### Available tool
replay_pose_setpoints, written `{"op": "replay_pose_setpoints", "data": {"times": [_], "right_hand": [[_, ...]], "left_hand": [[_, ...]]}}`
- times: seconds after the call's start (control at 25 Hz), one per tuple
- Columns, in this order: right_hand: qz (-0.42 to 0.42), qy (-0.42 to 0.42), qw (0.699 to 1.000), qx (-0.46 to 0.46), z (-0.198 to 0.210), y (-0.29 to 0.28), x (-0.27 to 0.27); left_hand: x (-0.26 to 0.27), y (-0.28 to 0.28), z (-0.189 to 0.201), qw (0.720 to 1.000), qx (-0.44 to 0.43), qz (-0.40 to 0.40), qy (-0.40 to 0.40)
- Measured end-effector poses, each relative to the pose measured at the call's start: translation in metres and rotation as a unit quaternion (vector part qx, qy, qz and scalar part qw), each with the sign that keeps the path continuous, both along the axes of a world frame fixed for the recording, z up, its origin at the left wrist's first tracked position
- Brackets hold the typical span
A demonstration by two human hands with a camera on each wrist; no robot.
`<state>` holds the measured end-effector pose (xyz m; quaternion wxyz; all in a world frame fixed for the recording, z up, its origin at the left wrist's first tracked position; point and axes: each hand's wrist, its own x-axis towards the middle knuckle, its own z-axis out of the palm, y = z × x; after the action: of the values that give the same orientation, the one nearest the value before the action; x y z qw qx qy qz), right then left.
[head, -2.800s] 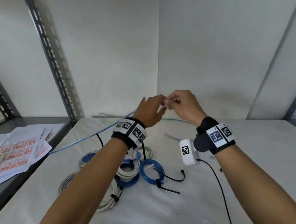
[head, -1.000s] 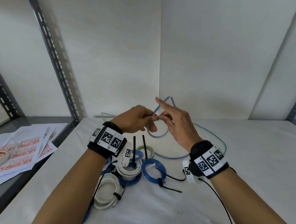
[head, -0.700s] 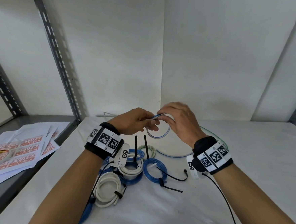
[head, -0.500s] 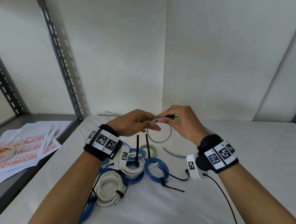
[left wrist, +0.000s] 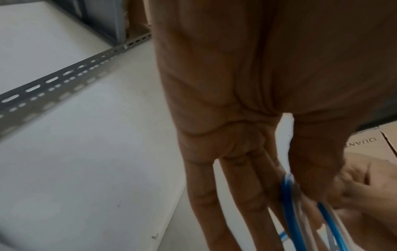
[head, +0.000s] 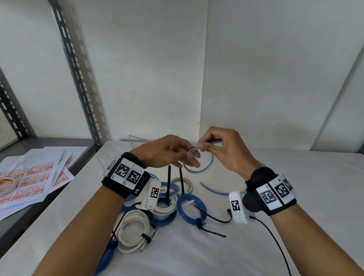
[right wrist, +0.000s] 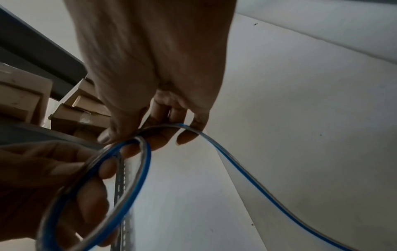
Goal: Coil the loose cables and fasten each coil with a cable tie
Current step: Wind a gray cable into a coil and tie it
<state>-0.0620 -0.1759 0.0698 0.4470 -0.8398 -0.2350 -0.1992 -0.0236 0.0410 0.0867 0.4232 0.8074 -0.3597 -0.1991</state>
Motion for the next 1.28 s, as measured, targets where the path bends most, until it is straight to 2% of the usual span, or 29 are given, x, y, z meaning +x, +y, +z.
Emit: {"op": "replay_pose_setpoints", "data": {"times": [0.12, 0.2, 0.32, 0.48, 0.56, 0.68, 0.76, 0.8, 0.84, 0.88, 0.92, 1.0, 1.16, 1.24, 1.28], "right_hand": [[-0.004, -0.014, 1.0, 0.007, 0.0, 0.003, 0.001], [-0.009, -0.012, 0.999, 0.033, 0.003, -0.004, 0.002], [0.007, 0.03, 0.993, 0.118, 0.001, -0.004, -0.001], [-0.047, 0.006, 0.976, 0.213, -0.007, 0.012, -0.002], [-0.053, -0.003, 0.982, 0.182, -0.003, 0.008, 0.0], [-0.014, 0.011, 0.999, 0.041, 0.002, 0.006, 0.001], [-0.004, -0.004, 1.0, 0.003, 0.002, 0.009, 0.002], [-0.007, -0.015, 1.0, 0.01, 0.002, 0.008, 0.002], [-0.016, -0.021, 0.999, 0.032, 0.0, 0.006, 0.002], [-0.029, -0.02, 0.997, 0.065, -0.003, 0.003, 0.002], [-0.042, -0.011, 0.993, 0.109, -0.007, 0.001, 0.002], [-0.049, 0.004, 0.979, 0.197, -0.016, 0.005, 0.003], [-0.057, 0.002, 0.948, 0.312, -0.029, 0.027, 0.014], [-0.083, -0.016, 0.945, 0.315, -0.032, 0.033, 0.021], [-0.1, -0.027, 0.945, 0.311, -0.033, 0.032, 0.025]], "left_hand": [[-0.006, -0.009, -0.006, 0.997, -0.068, 0.033, 0.004], [-0.007, -0.014, -0.011, 0.988, -0.132, 0.083, -0.011], [0.001, -0.015, -0.016, 0.958, -0.255, 0.134, -0.011], [-0.002, -0.028, -0.024, 0.925, -0.348, 0.153, -0.019], [-0.004, -0.024, -0.021, 0.934, -0.316, 0.163, -0.022], [-0.006, -0.016, -0.006, 0.973, -0.158, 0.157, -0.058], [-0.01, -0.017, 0.0, 0.983, -0.085, 0.146, -0.071], [-0.01, -0.017, 0.001, 0.983, -0.082, 0.149, -0.075], [-0.009, -0.016, 0.0, 0.98, -0.113, 0.153, -0.064], [-0.006, -0.016, -0.001, 0.97, -0.183, 0.159, -0.028], [-0.005, -0.016, -0.003, 0.948, -0.269, 0.169, 0.024], [0.001, -0.021, -0.005, 0.889, -0.407, 0.189, 0.085], [0.007, -0.05, -0.01, 0.817, -0.518, 0.226, 0.115], [0.01, -0.061, -0.017, 0.776, -0.561, 0.239, 0.159], [0.013, -0.063, -0.022, 0.767, -0.568, 0.241, 0.178]]}}
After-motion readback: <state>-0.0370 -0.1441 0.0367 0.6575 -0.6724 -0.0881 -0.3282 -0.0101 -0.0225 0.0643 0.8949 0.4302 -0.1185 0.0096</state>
